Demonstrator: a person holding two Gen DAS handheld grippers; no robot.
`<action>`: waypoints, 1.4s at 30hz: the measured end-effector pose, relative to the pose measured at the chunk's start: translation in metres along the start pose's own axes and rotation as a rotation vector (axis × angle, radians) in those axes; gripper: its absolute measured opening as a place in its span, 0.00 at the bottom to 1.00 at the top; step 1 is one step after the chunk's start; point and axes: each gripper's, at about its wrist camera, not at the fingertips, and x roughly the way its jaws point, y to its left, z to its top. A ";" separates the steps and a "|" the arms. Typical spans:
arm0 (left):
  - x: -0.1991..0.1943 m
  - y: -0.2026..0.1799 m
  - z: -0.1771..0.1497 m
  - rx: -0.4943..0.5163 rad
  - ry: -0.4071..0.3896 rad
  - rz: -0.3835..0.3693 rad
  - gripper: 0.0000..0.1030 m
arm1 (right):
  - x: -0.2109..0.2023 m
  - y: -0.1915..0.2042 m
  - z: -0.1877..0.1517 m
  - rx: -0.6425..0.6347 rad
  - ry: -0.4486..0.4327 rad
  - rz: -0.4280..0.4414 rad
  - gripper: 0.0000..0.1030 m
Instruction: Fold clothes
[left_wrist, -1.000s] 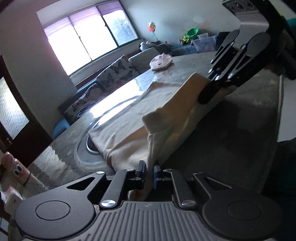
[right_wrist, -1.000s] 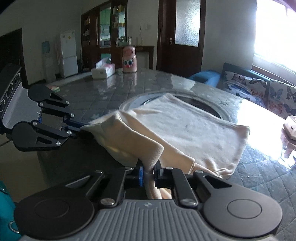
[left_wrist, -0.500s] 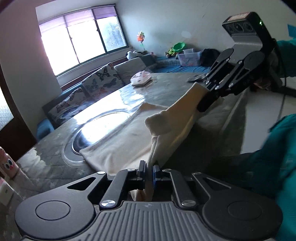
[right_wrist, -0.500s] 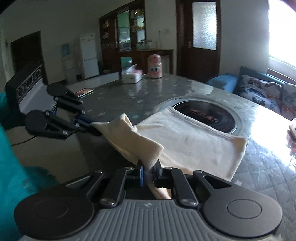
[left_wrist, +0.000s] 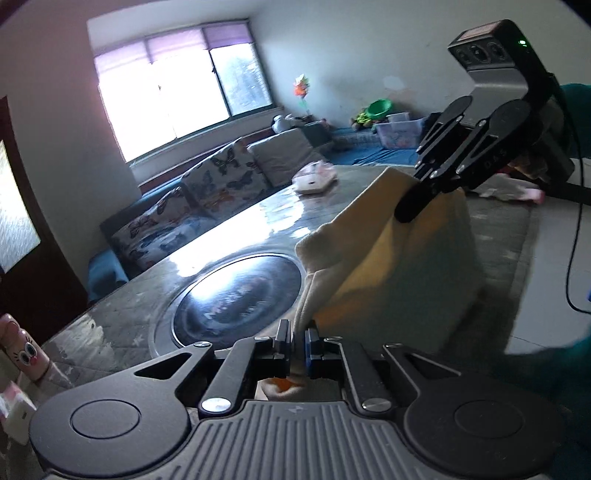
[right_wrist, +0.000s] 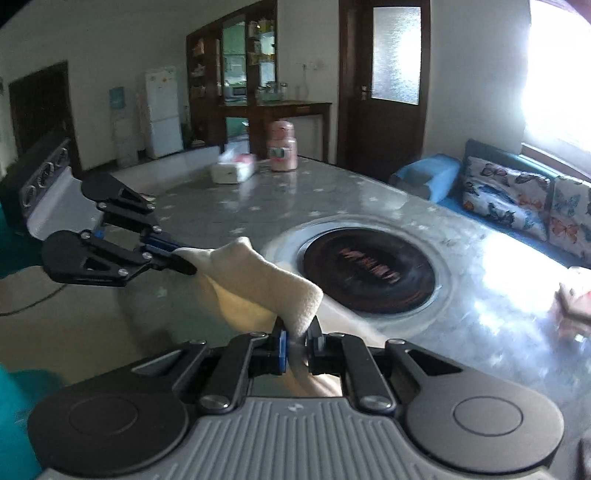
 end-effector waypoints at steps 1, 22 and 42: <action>0.012 0.006 0.001 -0.013 0.013 0.005 0.07 | 0.012 -0.008 0.005 0.005 0.010 -0.014 0.09; 0.121 0.058 -0.017 -0.255 0.165 0.242 0.19 | 0.059 -0.051 -0.060 0.264 -0.022 -0.287 0.28; 0.088 -0.039 -0.003 -0.311 0.121 0.019 0.43 | 0.063 -0.059 -0.085 0.316 -0.021 -0.437 0.04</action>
